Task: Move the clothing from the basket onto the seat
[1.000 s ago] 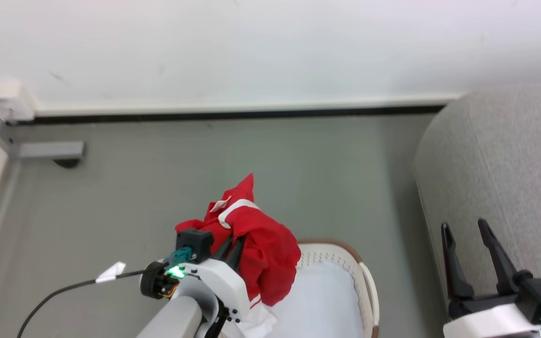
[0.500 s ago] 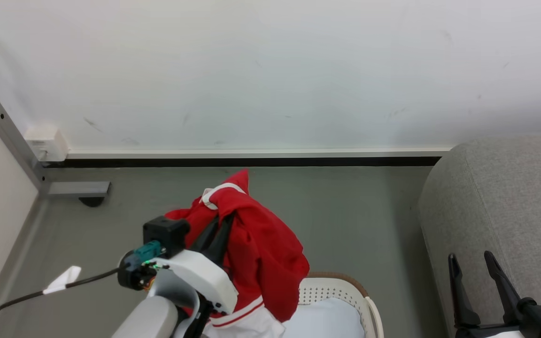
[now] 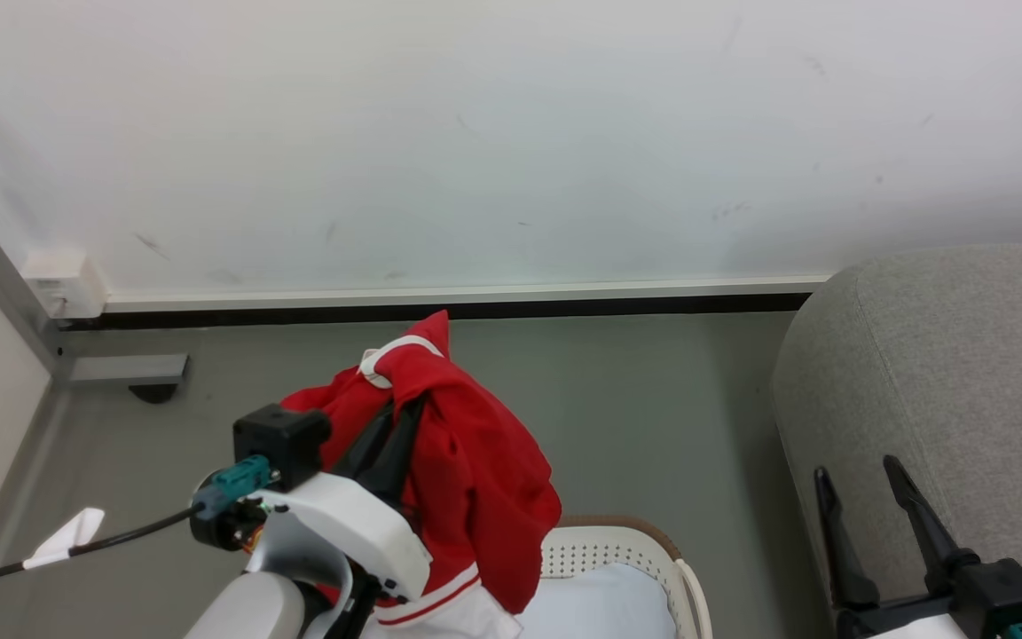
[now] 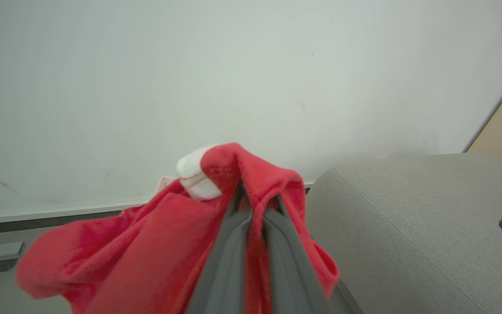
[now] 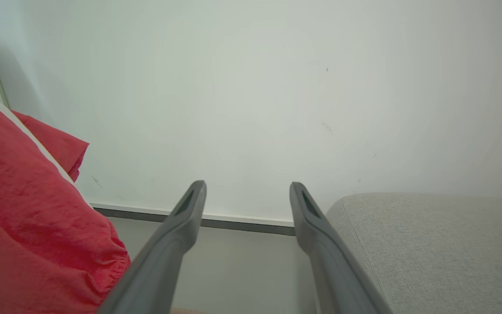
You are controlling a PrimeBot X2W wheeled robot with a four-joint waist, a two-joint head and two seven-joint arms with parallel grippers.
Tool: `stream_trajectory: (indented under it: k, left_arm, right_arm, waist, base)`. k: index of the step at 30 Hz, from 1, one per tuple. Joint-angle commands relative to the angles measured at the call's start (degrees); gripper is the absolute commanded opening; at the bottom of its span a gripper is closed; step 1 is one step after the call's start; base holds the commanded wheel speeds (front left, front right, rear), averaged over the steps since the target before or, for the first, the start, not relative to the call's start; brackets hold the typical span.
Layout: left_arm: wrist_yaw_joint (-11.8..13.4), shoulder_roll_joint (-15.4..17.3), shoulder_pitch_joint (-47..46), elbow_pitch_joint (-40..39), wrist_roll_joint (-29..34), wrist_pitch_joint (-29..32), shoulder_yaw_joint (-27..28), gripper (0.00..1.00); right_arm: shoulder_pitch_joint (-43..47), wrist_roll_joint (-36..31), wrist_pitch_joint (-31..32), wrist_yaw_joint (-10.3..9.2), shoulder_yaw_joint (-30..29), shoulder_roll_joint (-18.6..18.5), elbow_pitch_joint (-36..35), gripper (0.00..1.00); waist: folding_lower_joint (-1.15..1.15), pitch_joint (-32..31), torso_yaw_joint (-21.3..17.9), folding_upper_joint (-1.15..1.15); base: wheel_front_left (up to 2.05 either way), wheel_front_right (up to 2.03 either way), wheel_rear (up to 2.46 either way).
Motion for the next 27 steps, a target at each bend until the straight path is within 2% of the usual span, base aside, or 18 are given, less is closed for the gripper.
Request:
stream_trajectory:
  k: [1, 4, 7, 8, 9, 14, 22, 27]
  left_arm:
    - [0.1, 0.5, 0.7, -0.9, -0.2, 0.2, 0.1, 0.0]
    - [0.3, 0.7, 0.7, -2.0, -0.3, 0.6, -0.1, 0.0]
    - [0.1, 0.7, 0.5, -2.9, -0.3, 1.0, -0.5, 0.0]
    - [0.1, 0.7, 0.5, -2.9, -0.3, 1.0, -0.5, 0.0]
    - [0.0, 0.6, 0.1, -3.7, -0.2, 1.4, -0.9, 0.0]
    - [-0.5, 0.3, -0.7, -5.0, 0.3, 2.2, -2.2, 0.0]
    - [-2.8, -1.2, -1.1, -5.6, -0.6, 4.1, -6.0, 0.0]
    - [-4.3, -2.2, -1.9, -5.4, -1.1, 4.8, -8.0, 0.0]
  right_arm:
    - [-1.1, -0.7, 0.0, -0.12, 1.2, -0.6, -0.8, 1.0]
    - [-1.6, -0.7, 0.0, -0.12, 5.3, -1.8, -1.5, 1.0]
    - [-3.0, 0.0, 0.0, -0.12, 12.2, -3.9, -1.1, 1.0]
    - [-3.0, 0.0, 0.0, -0.12, 12.2, -3.9, -1.1, 1.0]
    - [-4.4, 1.0, 0.0, -0.12, 17.6, -5.3, -0.3, 1.0]
    - [-10.2, 3.8, 0.0, -0.12, 28.5, -7.7, 2.2, 1.0]
    - [-20.0, 8.3, 0.0, -0.12, 40.4, -8.1, 7.4, 1.0]
    - [-23.5, 11.3, 0.0, -0.12, 45.3, -8.9, 11.7, 1.0]
  waist:
    - [0.01, -0.1, -0.2, 0.0]
    - [0.01, -0.2, -0.3, 0.0]
    - [0.01, -0.3, -0.4, 0.0]
    - [0.01, -0.3, -0.4, 0.0]
    - [0.01, -0.3, -0.6, 0.0]
    - [0.01, -0.5, -0.8, 0.0]
    - [0.01, -0.8, -0.9, 0.0]
    - [0.01, -1.0, 0.0, 0.0]
  base:
    - [0.0, 0.0, 0.0]
    - [0.0, 0.0, 0.0]
    - [0.0, 0.0, 0.0]
    - [0.0, 0.0, 0.0]
    - [0.0, 0.0, 0.0]
    - [0.0, 0.0, 0.0]
    - [0.0, 0.0, 0.0]
    - [0.0, 0.0, 0.0]
